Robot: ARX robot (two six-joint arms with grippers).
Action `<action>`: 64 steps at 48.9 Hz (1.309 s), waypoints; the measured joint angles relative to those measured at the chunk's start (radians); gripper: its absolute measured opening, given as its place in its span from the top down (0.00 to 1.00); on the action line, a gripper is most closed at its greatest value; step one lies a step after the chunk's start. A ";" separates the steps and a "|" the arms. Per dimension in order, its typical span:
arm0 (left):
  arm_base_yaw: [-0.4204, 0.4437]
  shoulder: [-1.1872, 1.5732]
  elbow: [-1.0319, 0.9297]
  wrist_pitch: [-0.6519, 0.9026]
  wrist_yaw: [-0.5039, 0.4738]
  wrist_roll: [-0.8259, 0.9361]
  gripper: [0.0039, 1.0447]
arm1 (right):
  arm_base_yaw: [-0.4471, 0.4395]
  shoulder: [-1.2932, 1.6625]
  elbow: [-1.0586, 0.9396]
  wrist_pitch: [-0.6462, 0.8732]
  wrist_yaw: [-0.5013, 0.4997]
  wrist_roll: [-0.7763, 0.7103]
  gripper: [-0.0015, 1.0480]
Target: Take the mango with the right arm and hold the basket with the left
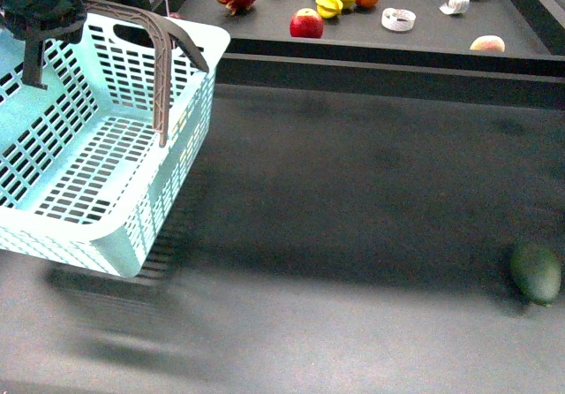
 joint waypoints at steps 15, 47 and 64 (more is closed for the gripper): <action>0.026 0.093 0.050 -0.035 0.045 -0.082 0.92 | 0.000 0.000 0.000 0.000 0.000 0.000 0.08; -0.003 -0.039 -0.036 -0.071 0.059 0.040 0.09 | 0.000 0.000 0.000 0.000 0.000 0.000 0.08; 0.040 -0.380 -0.396 0.106 0.055 0.282 0.05 | 0.000 0.000 0.000 0.000 0.000 0.000 0.08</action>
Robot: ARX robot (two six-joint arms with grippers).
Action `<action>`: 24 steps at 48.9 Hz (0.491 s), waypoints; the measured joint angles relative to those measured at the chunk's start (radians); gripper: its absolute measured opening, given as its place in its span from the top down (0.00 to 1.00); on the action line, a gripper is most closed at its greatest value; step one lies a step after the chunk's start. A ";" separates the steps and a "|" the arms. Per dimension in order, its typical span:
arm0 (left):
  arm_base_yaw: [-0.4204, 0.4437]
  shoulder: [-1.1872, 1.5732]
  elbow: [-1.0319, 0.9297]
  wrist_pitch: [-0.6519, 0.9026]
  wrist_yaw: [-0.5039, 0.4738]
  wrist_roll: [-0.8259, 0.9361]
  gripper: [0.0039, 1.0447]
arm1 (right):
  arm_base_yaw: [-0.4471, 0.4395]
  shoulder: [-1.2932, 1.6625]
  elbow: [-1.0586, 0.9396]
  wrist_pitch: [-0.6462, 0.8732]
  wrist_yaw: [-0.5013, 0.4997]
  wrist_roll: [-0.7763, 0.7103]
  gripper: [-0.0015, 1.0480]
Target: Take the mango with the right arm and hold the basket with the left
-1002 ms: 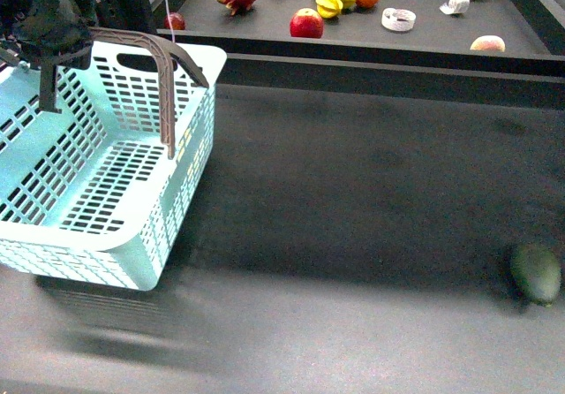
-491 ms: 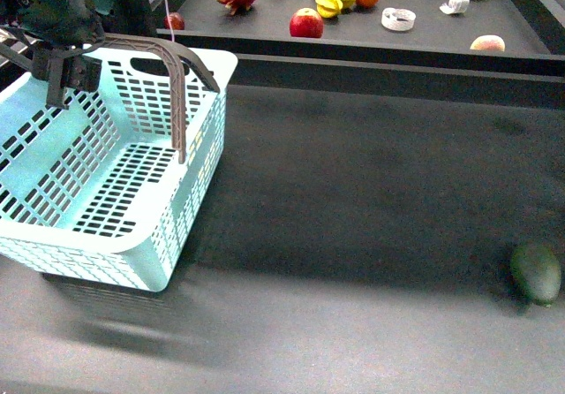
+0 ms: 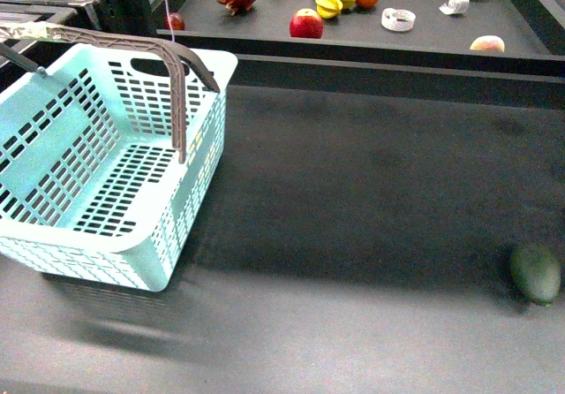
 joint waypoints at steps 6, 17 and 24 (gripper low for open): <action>0.081 -0.138 -0.150 0.044 0.009 0.085 0.05 | 0.000 0.000 0.000 0.000 0.000 0.000 0.08; 0.191 -0.306 -0.329 0.062 -0.016 0.177 0.05 | 0.000 0.000 0.000 0.000 0.000 0.000 0.08; 0.205 -0.325 -0.342 0.061 -0.020 0.194 0.05 | 0.000 0.000 0.000 0.000 0.000 0.000 0.08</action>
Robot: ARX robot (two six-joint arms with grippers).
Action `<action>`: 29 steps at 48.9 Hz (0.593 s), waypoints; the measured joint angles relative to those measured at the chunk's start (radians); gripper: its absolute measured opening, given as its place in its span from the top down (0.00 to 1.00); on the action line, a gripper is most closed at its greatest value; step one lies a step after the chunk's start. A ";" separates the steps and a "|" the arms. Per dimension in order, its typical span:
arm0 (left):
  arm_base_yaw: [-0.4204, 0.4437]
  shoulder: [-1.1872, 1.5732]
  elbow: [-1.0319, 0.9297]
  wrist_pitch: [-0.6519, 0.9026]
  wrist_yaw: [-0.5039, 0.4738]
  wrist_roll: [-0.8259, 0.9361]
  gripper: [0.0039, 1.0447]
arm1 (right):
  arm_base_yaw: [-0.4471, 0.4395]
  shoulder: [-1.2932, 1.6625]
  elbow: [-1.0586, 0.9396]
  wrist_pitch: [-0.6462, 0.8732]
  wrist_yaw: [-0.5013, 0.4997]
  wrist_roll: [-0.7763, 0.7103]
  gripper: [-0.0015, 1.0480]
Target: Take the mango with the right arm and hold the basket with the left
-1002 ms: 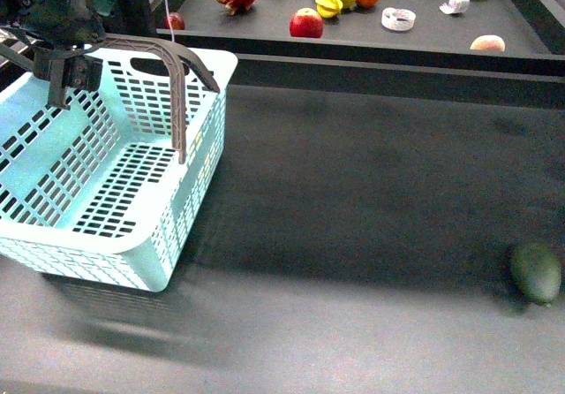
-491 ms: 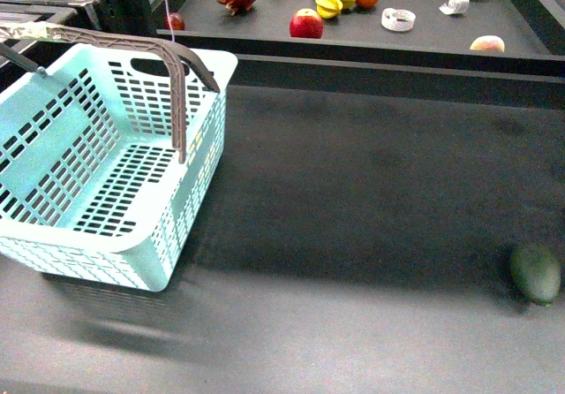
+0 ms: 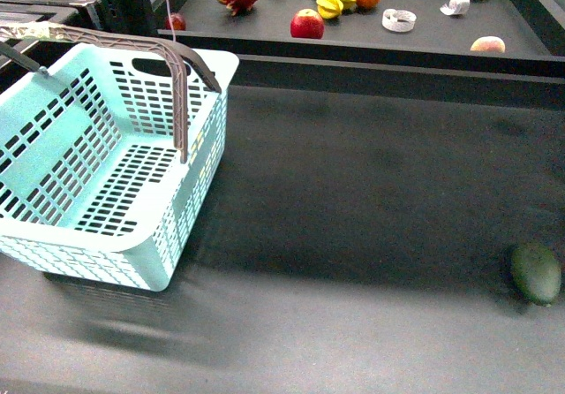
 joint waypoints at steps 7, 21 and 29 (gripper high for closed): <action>0.001 0.000 -0.001 0.002 0.003 0.005 0.06 | 0.000 0.000 0.000 0.000 0.000 0.000 0.08; -0.013 -0.150 -0.288 0.438 0.475 0.802 0.68 | 0.000 0.000 0.000 0.000 0.001 0.000 0.08; -0.045 -0.227 -0.387 0.455 0.446 0.839 0.96 | 0.000 0.000 0.000 0.000 0.000 0.000 0.08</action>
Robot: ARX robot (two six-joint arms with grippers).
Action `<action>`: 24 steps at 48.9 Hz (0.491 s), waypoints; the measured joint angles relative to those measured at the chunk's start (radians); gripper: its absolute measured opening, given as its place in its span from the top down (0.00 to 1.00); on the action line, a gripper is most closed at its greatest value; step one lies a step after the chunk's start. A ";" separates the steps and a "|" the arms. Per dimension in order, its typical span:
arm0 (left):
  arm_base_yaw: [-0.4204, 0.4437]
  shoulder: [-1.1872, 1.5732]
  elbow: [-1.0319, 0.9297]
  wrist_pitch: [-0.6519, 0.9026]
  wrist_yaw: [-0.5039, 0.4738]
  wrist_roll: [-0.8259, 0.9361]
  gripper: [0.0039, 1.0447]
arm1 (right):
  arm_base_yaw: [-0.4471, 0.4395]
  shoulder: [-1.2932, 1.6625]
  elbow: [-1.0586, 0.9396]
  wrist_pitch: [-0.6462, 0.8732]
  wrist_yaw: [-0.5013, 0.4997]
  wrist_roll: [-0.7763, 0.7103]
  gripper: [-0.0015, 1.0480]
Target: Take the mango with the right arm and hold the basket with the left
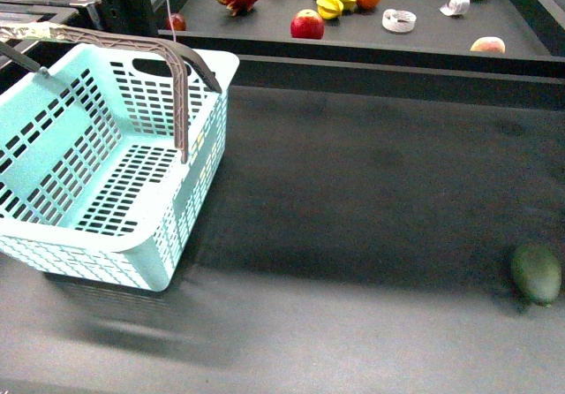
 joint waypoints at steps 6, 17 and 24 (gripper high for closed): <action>-0.076 -0.130 -0.048 -0.088 -0.073 0.008 0.96 | 0.000 0.000 0.000 0.000 0.000 0.000 0.08; -0.080 -0.309 -0.083 -0.231 -0.080 0.013 0.96 | 0.000 0.000 0.000 0.000 0.000 0.000 0.08; -0.081 -0.469 -0.089 -0.368 -0.080 0.014 0.96 | 0.000 0.000 0.000 0.000 0.000 0.000 0.08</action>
